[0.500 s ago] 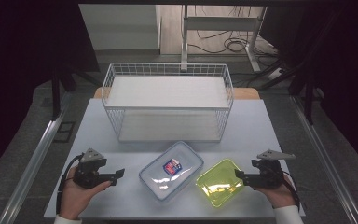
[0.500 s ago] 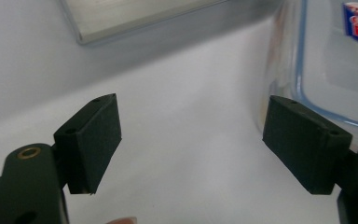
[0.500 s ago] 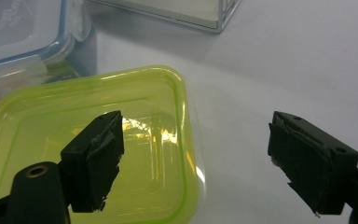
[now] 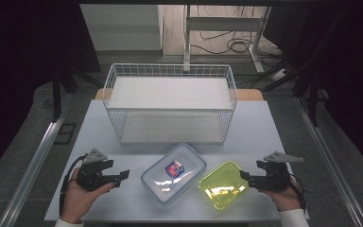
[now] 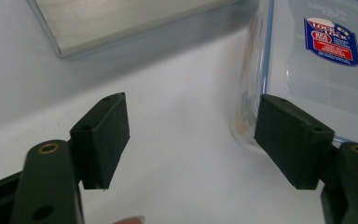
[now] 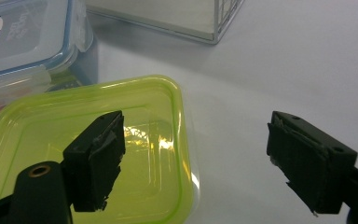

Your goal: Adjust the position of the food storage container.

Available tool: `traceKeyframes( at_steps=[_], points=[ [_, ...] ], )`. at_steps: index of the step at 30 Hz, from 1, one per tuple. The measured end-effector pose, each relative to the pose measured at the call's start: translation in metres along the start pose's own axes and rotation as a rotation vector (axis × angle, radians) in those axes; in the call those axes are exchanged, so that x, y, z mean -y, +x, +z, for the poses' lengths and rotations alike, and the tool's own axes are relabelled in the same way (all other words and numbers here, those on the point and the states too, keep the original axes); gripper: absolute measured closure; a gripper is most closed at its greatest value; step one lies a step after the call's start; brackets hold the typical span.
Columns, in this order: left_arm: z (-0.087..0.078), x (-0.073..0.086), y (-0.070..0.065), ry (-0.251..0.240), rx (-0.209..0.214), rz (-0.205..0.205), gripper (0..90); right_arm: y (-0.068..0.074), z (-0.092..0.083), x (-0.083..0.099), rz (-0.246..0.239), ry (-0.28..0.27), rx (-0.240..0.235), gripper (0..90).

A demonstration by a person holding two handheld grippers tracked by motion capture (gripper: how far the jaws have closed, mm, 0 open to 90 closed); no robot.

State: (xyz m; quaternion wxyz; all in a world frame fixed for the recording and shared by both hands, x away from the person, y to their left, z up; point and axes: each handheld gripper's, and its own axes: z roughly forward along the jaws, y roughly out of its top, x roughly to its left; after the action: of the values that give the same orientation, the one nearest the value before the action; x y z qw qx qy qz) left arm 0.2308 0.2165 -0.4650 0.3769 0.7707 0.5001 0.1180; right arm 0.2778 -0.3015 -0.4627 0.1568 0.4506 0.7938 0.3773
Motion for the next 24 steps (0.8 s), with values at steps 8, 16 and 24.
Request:
traceKeyframes(
  at_steps=[8,16,24],
  points=[
    [-0.007,-0.001,0.003,0.006,0.000,-0.007,28.7,0.003,-0.001,-0.002,0.005,0.025,-0.003,19.6],
    [-0.016,-0.008,-0.022,-0.023,0.057,0.028,62.4,0.006,-0.007,-0.006,-0.017,-0.022,0.051,22.4],
    [-0.008,-0.010,-0.057,0.032,0.196,0.123,90.0,0.005,-0.006,-0.005,-0.004,-0.009,0.049,22.4]
  ],
)
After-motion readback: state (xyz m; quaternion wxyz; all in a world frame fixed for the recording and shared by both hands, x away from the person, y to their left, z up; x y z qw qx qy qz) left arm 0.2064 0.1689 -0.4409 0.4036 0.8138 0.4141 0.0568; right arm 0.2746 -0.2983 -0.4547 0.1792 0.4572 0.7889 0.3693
